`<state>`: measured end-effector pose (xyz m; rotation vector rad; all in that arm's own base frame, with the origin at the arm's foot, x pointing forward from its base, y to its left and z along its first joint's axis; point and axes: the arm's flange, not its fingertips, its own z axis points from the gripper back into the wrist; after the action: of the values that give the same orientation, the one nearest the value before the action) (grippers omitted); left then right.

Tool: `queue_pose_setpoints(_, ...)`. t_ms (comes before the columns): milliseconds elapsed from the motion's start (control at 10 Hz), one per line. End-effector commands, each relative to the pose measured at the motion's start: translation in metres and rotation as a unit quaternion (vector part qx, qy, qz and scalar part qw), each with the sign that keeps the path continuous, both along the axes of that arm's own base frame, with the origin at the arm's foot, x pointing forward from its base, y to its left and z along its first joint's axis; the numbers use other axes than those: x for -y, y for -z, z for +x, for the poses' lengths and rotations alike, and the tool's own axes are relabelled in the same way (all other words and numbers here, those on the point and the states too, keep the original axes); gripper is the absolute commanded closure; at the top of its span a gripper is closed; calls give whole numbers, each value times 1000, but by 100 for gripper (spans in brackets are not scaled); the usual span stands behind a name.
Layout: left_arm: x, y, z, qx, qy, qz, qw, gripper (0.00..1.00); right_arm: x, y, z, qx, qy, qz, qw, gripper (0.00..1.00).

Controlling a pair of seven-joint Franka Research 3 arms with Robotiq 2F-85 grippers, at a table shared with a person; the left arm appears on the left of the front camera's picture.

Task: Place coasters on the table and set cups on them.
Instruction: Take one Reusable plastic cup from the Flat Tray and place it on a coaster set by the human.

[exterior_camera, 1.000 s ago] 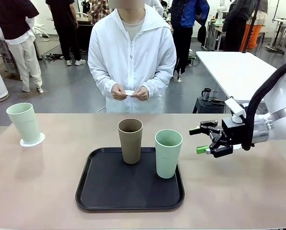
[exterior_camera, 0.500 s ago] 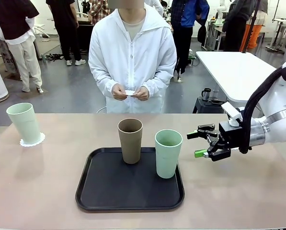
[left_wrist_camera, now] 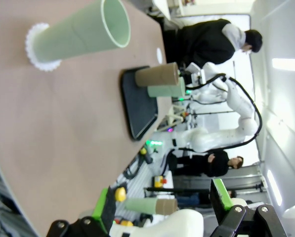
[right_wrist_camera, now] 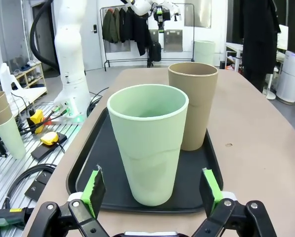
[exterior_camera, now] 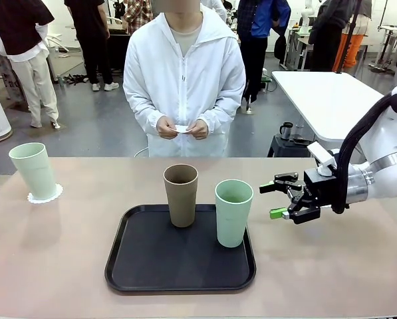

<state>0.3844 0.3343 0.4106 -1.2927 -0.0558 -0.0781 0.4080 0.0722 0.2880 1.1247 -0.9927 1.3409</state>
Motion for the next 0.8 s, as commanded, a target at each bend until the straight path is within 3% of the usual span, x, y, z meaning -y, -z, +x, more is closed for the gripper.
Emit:
queue_pose_setpoints(0,0,-1,-1,-2,-1,1,1000,0,-10,6,4,-15,30,23,999,0)
queue_pose_setpoints(300,0,-1,-1,-2,-1,1,1000,0,-18,11,10,-12,53,34,998,0)
queue_pose_setpoints(700,0,-1,-1,-2,-1,1,1000,0,-35,23,10,-14,21,12,1000,0)
